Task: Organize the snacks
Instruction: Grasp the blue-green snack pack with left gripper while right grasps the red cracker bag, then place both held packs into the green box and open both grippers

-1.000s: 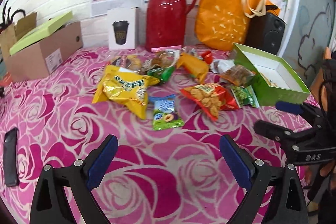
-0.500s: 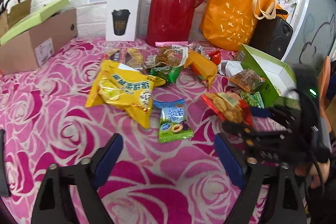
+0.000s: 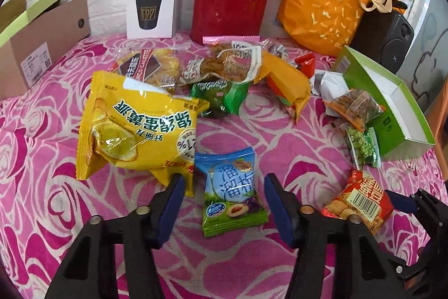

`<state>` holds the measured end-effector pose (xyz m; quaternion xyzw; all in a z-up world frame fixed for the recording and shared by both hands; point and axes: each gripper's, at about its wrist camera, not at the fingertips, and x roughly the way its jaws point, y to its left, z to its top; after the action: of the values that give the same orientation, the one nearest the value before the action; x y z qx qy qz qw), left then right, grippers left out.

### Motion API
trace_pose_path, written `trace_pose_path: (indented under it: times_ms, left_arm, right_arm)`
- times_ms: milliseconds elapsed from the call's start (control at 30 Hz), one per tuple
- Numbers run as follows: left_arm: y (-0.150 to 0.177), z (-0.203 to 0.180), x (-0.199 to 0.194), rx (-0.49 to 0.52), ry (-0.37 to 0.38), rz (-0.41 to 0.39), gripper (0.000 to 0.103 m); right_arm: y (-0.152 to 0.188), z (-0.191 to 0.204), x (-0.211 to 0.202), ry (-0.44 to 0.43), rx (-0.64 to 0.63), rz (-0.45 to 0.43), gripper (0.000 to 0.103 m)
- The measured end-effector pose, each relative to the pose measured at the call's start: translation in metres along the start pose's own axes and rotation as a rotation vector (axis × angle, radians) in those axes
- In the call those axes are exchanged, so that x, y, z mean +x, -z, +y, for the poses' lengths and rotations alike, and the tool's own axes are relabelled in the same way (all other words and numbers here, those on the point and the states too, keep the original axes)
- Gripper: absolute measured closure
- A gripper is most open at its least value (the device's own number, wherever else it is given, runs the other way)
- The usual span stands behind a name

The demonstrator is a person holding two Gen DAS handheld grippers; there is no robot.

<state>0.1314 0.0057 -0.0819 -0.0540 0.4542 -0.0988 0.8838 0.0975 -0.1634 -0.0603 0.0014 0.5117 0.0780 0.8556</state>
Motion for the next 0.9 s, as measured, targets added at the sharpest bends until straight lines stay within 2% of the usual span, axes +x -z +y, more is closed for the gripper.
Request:
trace_pose_path:
  times_ms: [100, 133, 167, 200, 333, 500, 700, 900]
  left_arm:
    - [-0.001, 0.005, -0.002, -0.030, 0.016, 0.004, 0.051]
    - [-0.001, 0.004, -0.001, -0.020, 0.017, -0.003, 0.056]
    - [0.000, 0.003, 0.002, -0.004, 0.030, -0.002, 0.073]
    - [0.000, 0.002, 0.004, -0.002, 0.037, 0.010, 0.074]
    - [-0.001, -0.009, -0.009, 0.015, 0.052, 0.003, 0.077]
    - [-0.007, -0.039, -0.052, 0.081, 0.095, -0.080, 0.077]
    - [-0.036, -0.090, -0.087, 0.184, 0.188, -0.168, 0.077]
    - [-0.067, -0.165, -0.084, 0.313, 0.253, -0.198, 0.077]
  right_arm:
    - [-0.002, -0.001, 0.008, -0.011, 0.014, -0.005, 0.017]
    - [-0.002, -0.002, 0.011, -0.017, 0.026, 0.002, 0.025]
    - [-0.001, -0.002, 0.013, -0.007, 0.029, 0.006, 0.034]
    - [-0.002, -0.003, 0.012, -0.005, 0.032, 0.000, 0.038]
    - [0.000, -0.003, -0.007, -0.022, 0.057, -0.032, 0.041]
    - [0.000, -0.010, -0.044, -0.017, 0.086, -0.107, 0.041]
    - [-0.006, -0.057, -0.102, 0.097, 0.198, -0.265, 0.041]
    - [-0.005, -0.121, -0.137, 0.266, 0.311, -0.318, 0.041]
